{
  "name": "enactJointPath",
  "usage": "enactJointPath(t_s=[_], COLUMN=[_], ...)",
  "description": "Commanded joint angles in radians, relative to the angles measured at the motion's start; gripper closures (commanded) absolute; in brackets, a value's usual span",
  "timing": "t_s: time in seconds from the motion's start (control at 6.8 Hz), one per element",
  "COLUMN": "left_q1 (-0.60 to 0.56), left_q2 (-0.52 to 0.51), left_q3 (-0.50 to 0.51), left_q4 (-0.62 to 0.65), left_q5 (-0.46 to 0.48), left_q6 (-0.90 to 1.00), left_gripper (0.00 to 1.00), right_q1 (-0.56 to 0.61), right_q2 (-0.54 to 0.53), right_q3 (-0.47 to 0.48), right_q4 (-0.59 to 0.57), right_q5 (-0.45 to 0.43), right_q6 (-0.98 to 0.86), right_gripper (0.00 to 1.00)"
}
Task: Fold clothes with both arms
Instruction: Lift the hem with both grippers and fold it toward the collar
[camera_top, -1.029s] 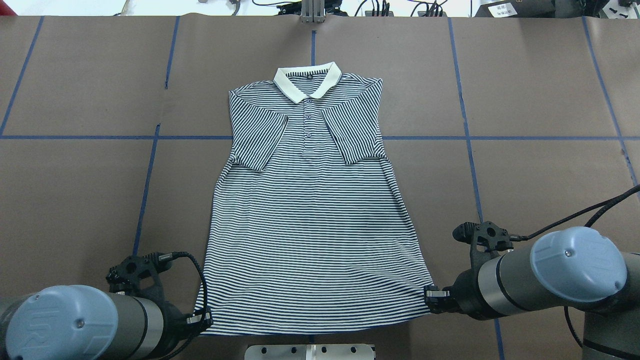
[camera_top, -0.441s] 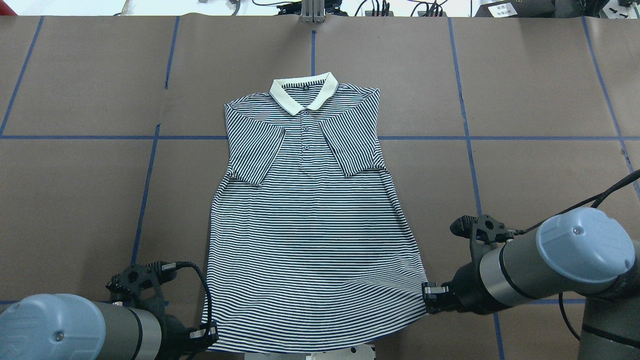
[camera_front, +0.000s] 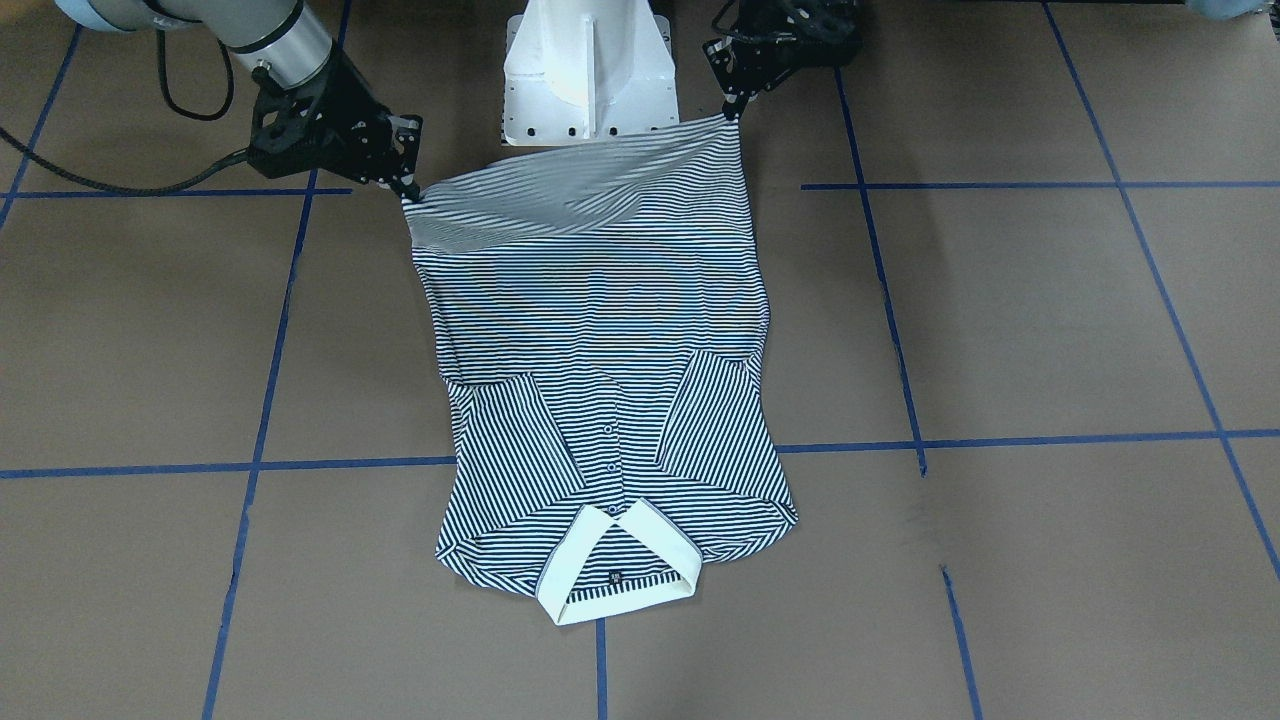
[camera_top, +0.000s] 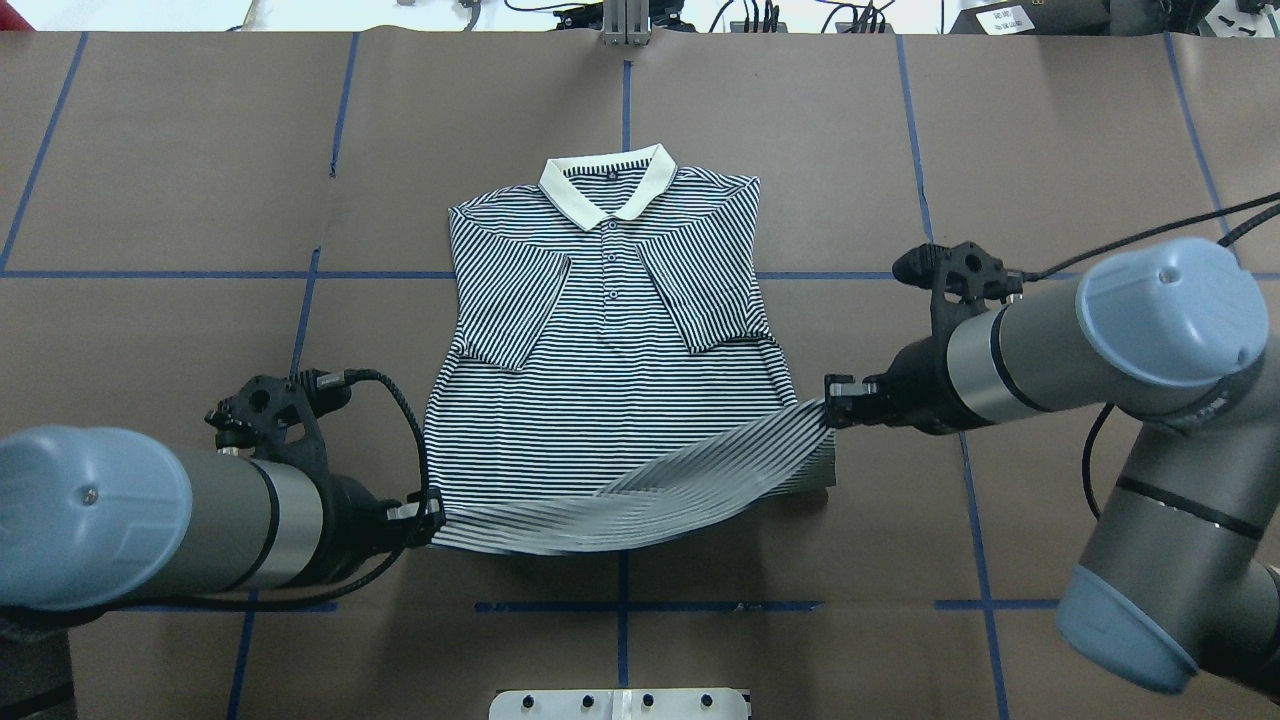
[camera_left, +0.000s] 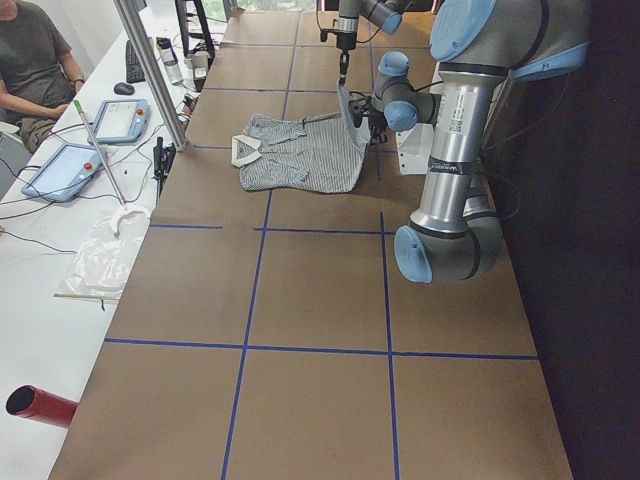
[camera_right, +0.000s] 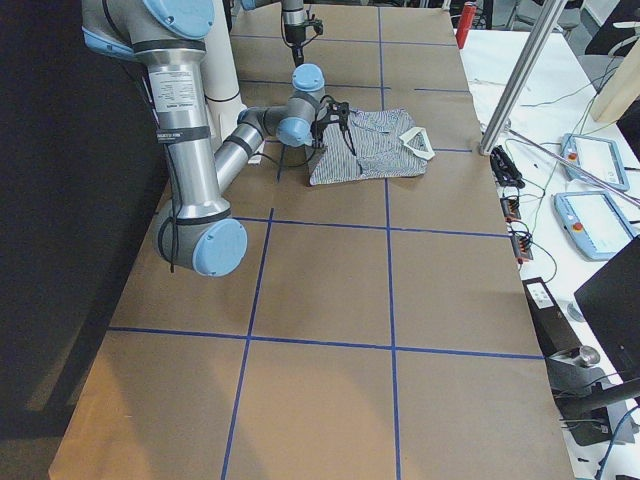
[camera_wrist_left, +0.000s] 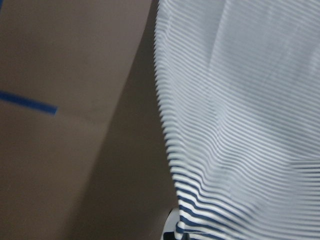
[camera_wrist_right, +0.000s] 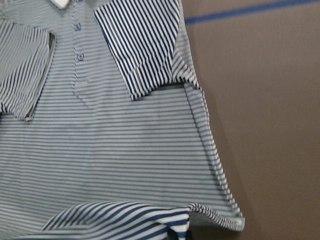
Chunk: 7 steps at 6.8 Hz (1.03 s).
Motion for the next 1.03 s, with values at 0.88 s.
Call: enactJointPath(t_s=[0.88], left_q1=[-0.429], left_q2=[-0.243], left_q3=[0.751], left_q4=[-0.479], left_q5=[-0.047], left_q6=[0.202], left_gripper=[1.00], right_q1=[0.236], right_q2=[0.468], right_q3=[-0.849], right_q4=[0.272], right_q5=[-0.038], right_q6=[-0.236], right_gripper=[1.00])
